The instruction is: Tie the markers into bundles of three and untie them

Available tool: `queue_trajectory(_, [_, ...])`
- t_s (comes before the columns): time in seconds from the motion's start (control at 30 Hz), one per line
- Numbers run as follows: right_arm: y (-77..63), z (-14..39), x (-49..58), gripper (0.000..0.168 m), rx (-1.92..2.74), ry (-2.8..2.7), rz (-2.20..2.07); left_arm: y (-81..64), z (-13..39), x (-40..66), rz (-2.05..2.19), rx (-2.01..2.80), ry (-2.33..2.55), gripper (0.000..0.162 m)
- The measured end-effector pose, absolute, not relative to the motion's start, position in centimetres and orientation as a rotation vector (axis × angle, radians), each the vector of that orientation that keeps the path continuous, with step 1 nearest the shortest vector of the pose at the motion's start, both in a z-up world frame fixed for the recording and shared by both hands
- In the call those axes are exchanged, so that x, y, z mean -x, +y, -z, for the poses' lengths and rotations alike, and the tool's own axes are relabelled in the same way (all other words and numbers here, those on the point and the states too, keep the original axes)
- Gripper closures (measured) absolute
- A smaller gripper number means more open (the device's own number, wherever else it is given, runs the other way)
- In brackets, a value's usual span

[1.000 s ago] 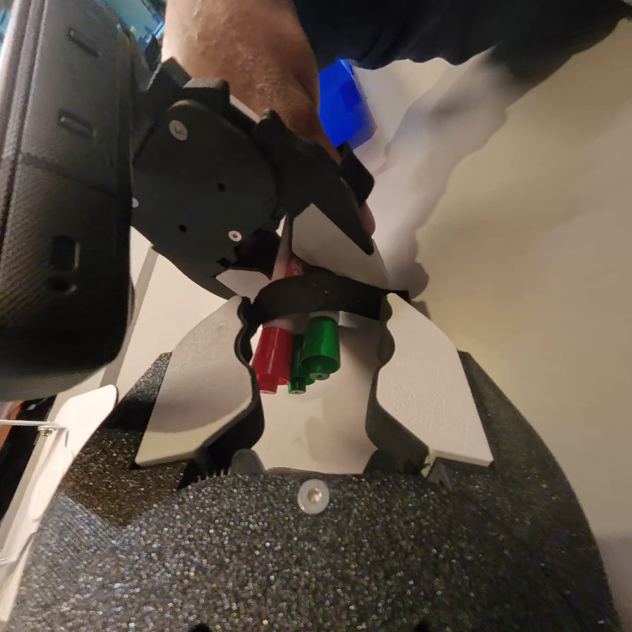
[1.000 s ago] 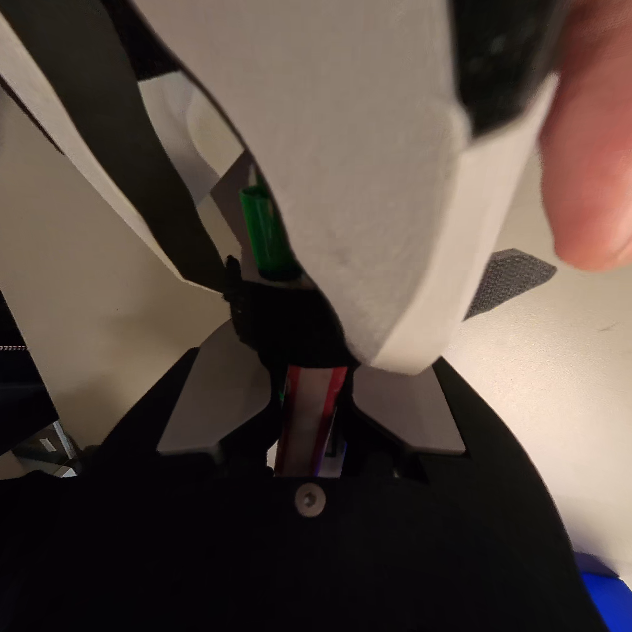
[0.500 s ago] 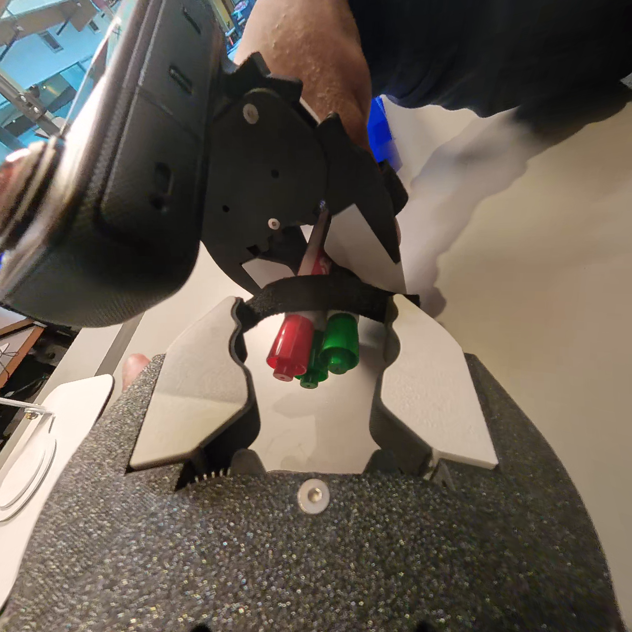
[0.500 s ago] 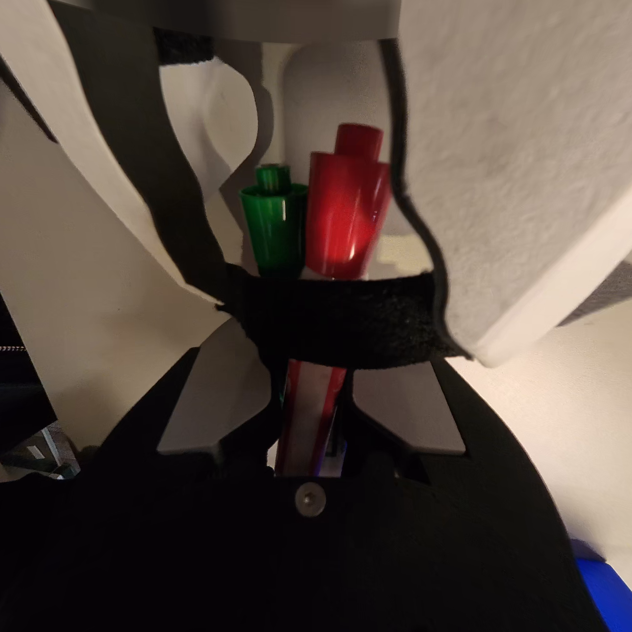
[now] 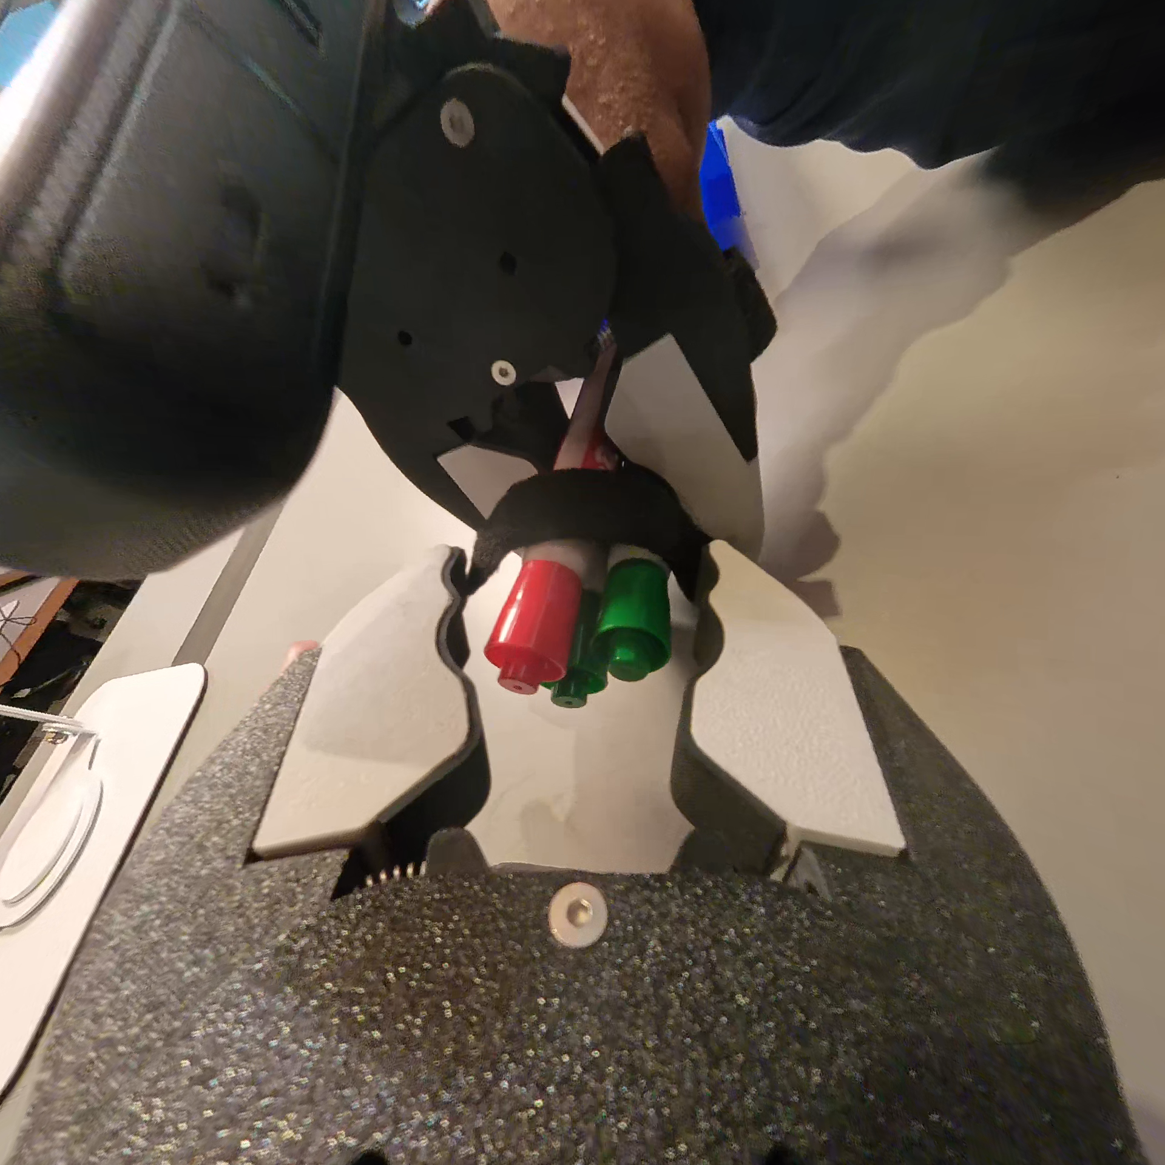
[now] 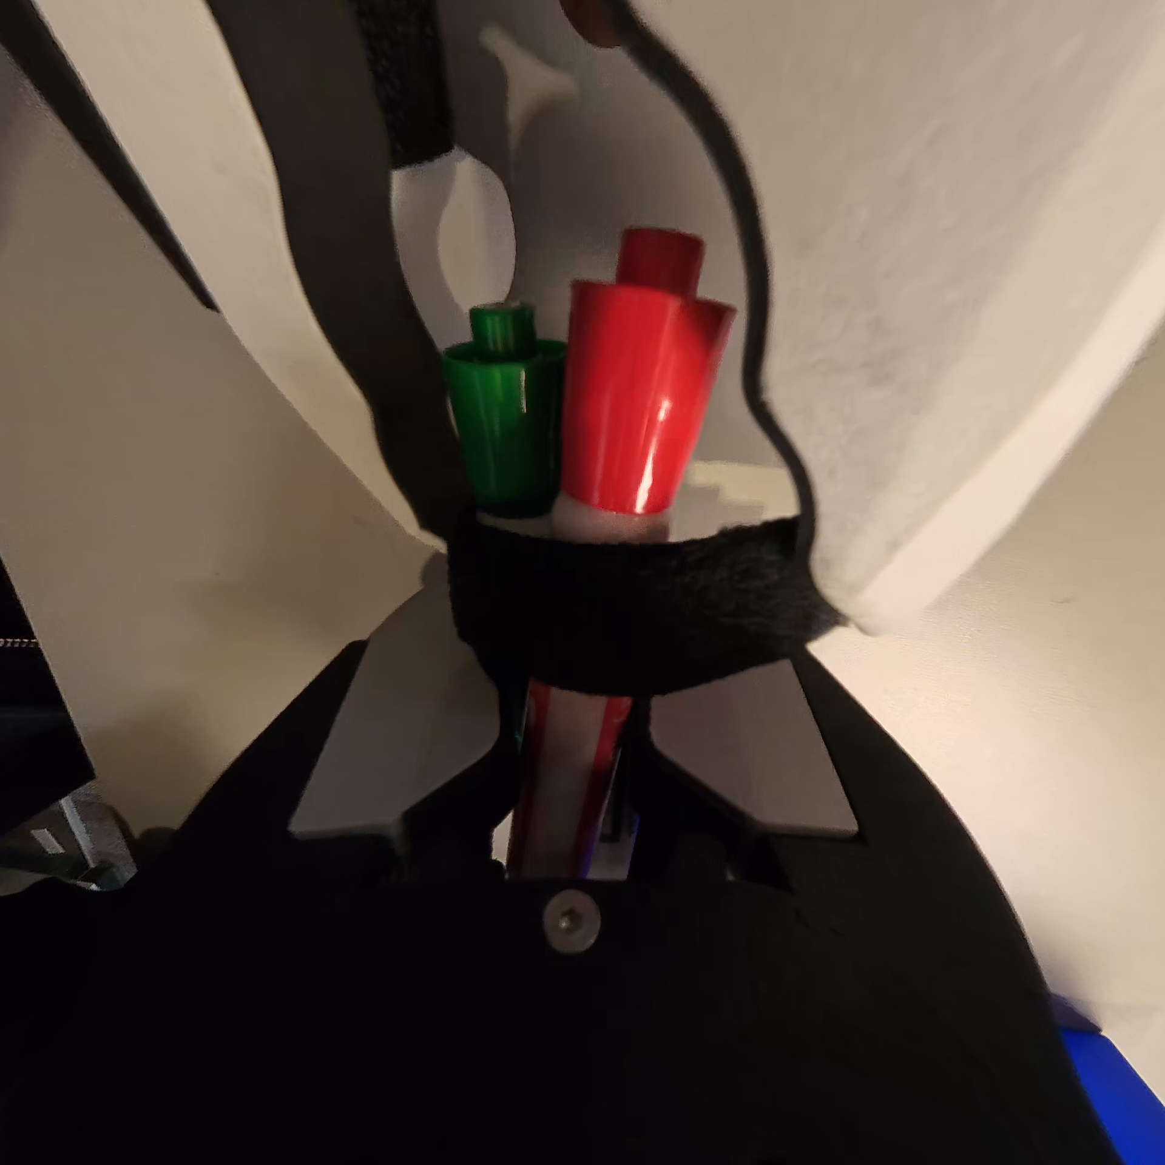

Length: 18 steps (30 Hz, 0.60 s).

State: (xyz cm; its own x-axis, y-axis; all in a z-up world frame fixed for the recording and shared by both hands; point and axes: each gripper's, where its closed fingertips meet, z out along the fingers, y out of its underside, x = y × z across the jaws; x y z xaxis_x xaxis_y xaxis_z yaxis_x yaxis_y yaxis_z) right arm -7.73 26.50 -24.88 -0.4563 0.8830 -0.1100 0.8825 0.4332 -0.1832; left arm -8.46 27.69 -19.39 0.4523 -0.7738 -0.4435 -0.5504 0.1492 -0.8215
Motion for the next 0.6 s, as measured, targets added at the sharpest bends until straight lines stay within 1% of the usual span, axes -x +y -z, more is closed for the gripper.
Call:
queue_trajectory(0.07, [26.5, 24.7, 7.8, 0.128, 1.633, -2.652, -0.337, 27.7, 19.6, 8.5, 0.249, 1.538, 1.207, 0.099])
queue_trajectory(0.13, [26.6, 24.6, 7.8, 0.128, 1.627, -2.646, -0.337, 27.6, 19.7, 8.5, 0.265, 1.543, 1.199, 0.102])
queue_trajectory(0.6, [26.4, 23.6, 8.1, 0.128, 1.599, -2.62, -0.376, 27.8, 19.7, 8.6, 0.276, 1.54, 1.152, 0.115])
